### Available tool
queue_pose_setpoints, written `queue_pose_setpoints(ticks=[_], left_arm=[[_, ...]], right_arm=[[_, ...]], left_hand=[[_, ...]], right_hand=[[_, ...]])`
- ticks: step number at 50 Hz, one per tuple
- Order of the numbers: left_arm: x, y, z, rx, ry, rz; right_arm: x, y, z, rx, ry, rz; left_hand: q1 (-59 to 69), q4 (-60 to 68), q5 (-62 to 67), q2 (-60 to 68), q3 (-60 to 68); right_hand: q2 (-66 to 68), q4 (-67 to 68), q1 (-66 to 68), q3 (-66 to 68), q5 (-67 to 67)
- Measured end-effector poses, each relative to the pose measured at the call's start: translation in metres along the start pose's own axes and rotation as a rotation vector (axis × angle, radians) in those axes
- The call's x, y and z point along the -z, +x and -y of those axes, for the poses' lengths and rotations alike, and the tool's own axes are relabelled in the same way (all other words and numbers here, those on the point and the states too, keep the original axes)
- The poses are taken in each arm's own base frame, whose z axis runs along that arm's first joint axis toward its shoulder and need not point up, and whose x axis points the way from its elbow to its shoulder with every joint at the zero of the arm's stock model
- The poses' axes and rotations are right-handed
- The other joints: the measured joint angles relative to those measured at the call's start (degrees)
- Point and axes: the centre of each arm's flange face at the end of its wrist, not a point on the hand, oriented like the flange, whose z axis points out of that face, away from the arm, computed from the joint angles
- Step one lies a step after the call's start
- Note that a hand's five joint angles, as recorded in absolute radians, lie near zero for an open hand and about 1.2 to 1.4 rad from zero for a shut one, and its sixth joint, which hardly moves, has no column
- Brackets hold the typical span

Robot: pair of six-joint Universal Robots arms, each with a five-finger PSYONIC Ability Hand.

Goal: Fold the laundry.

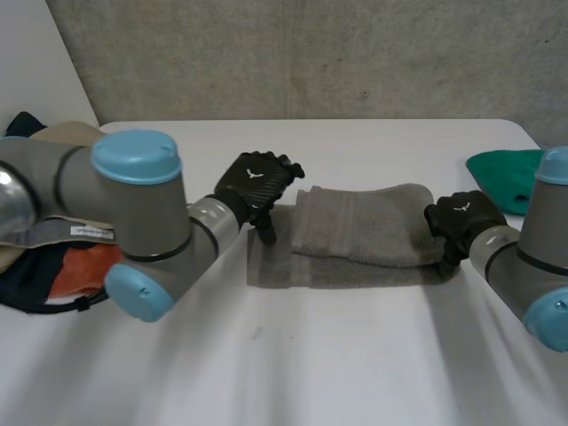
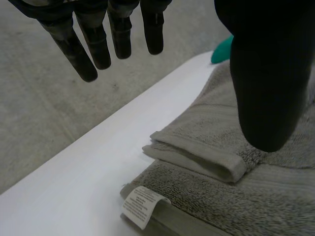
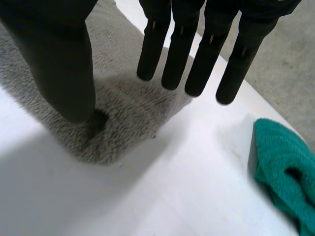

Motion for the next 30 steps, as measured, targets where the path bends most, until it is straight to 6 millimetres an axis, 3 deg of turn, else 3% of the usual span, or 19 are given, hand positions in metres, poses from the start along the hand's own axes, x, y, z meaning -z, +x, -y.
queue_pose_setpoints(ticks=[1, 9, 19, 30], left_arm=[[-0.006, 0.004, -0.002, -0.029, 0.0, -0.011], [-0.034, 0.027, -0.017, -0.096, -0.03, -0.075], [-0.053, 0.055, -0.037, -0.145, -0.072, -0.134], [-0.066, 0.058, -0.048, -0.198, -0.053, -0.098]], right_arm=[[0.004, 0.002, -0.002, -0.013, -0.014, 0.003], [0.019, 0.006, -0.003, -0.031, -0.015, 0.01], [0.031, 0.006, -0.005, -0.043, 0.001, 0.023], [0.025, 0.014, -0.016, -0.061, -0.026, 0.008]], left_hand=[[1.4, 1.5, 1.4, 1.2, 1.3], [9.2, 9.2, 9.2, 8.9, 9.4], [15.2, 15.4, 15.1, 15.0, 15.4], [33.5, 32.6, 32.1, 32.6, 32.9]], right_hand=[[-5.4, -6.4, -5.7, -6.2, -6.8], [-21.5, -23.3, -22.2, -22.7, -23.9], [-22.8, -24.1, -22.9, -24.7, -25.2], [-22.8, -24.1, -22.9, -24.7, -25.2]])
